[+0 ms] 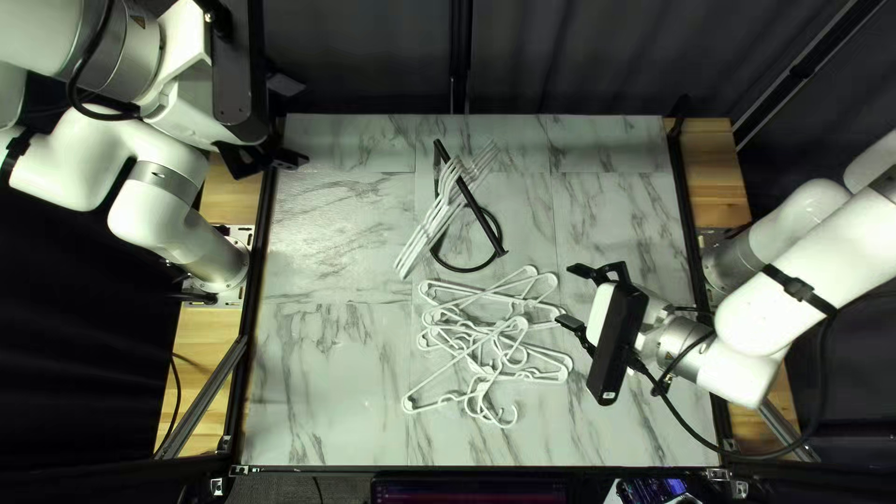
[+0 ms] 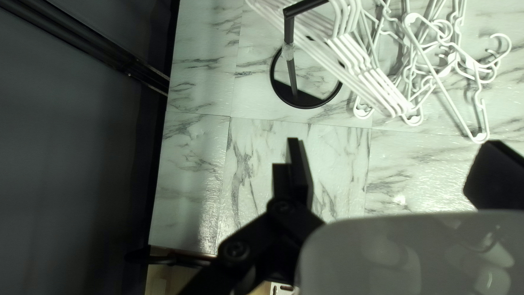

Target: Remove hangers from rack and place onto table

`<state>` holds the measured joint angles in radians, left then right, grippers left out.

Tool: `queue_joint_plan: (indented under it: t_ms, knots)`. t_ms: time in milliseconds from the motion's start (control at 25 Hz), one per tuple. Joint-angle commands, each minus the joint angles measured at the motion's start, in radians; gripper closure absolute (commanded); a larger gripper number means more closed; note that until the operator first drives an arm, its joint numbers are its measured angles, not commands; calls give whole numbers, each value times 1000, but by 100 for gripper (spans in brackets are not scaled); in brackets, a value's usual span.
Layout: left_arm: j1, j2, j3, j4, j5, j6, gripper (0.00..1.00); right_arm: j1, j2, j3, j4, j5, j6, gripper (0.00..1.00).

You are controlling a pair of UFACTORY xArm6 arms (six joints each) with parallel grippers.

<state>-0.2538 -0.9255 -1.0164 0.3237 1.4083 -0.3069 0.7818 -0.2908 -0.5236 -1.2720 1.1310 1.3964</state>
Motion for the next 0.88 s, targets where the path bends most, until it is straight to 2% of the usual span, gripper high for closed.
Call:
queue_joint_plan:
  t_ms: [40,120,200,280,320,760,880]
  knots:
    - [0,0,0,0,0,0,0,-33,-288,26,105,12,-314,0]
    - [0,0,0,0,0,0,0,-72,-404,38,182,-17,-461,0]
    - [0,0,0,0,0,0,0,-154,-544,52,310,-81,-660,0]
    - [0,0,0,0,0,0,0,-320,-678,84,507,-232,-899,0]
    - [0,0,0,0,0,0,0,-363,-698,93,557,-270,-949,0]
    - [0,0,0,0,0,0,0,-389,-712,100,590,-291,-993,0]
    - [0,0,0,0,0,0,0,-541,-655,44,736,-412,-1198,0]
